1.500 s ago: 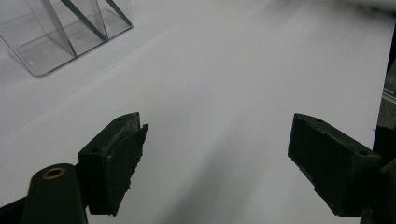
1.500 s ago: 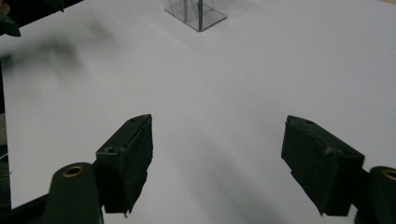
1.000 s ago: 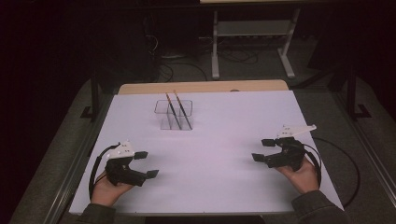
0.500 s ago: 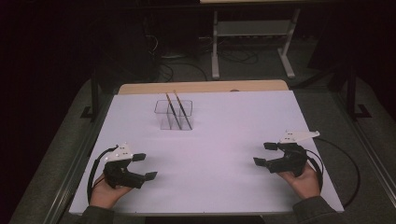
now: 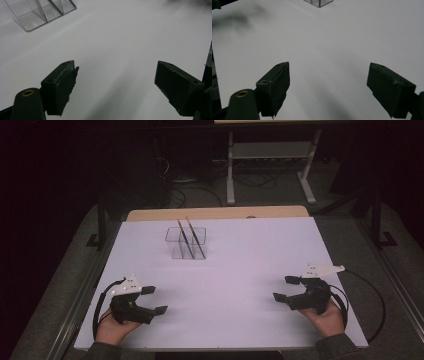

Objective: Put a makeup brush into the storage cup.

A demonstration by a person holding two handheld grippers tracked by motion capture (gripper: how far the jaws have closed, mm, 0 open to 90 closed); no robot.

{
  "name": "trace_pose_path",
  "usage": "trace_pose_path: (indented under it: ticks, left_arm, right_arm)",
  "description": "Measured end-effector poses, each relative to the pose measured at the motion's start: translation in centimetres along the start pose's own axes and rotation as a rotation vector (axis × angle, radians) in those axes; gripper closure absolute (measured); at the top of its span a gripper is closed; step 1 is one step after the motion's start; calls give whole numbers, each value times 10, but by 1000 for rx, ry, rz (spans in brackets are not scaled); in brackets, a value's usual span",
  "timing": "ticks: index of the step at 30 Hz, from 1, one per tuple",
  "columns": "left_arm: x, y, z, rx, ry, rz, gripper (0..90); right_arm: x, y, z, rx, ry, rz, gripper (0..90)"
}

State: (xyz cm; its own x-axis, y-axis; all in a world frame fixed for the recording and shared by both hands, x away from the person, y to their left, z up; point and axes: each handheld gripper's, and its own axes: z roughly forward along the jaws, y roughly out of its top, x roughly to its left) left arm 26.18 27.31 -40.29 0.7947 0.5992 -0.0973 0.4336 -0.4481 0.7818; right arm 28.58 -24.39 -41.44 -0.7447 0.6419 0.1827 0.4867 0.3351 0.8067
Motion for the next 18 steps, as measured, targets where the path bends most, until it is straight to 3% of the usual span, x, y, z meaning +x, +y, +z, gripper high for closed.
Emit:
trace_pose_path:
  ticks: [18]
  left_arm:
    - [1, -5, 4, 5, 0, -6, 167]
  right_arm:
    - [6, -8, -4, 2, -24, 0, 150]
